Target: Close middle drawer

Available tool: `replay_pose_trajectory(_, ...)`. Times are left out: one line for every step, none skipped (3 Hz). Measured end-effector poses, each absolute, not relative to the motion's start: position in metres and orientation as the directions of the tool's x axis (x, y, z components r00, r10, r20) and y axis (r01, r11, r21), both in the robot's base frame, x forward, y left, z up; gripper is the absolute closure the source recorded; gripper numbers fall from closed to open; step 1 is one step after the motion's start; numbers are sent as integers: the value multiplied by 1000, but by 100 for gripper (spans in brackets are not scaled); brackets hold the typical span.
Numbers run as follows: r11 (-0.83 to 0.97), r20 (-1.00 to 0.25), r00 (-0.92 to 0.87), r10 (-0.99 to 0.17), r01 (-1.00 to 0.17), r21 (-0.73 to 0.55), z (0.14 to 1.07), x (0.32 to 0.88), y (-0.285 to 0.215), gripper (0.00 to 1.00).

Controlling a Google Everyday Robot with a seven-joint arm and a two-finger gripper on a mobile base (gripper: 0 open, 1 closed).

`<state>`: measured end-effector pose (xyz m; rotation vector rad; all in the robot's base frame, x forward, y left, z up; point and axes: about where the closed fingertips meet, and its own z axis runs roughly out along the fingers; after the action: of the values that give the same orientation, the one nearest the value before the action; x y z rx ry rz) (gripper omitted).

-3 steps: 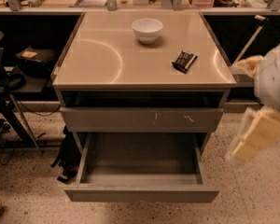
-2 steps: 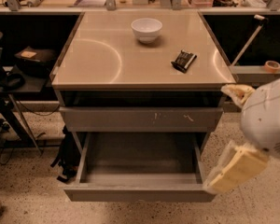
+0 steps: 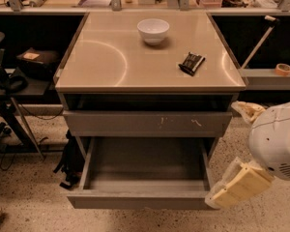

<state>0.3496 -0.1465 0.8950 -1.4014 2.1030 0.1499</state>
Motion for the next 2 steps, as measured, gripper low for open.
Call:
replay_pose_trajectory(457,-546,-290,-786,-868,-197,856,350,-149,0)
replay_pose_trajectory(505,-498,-375,-782,-849,-154,767,342,-162,0)
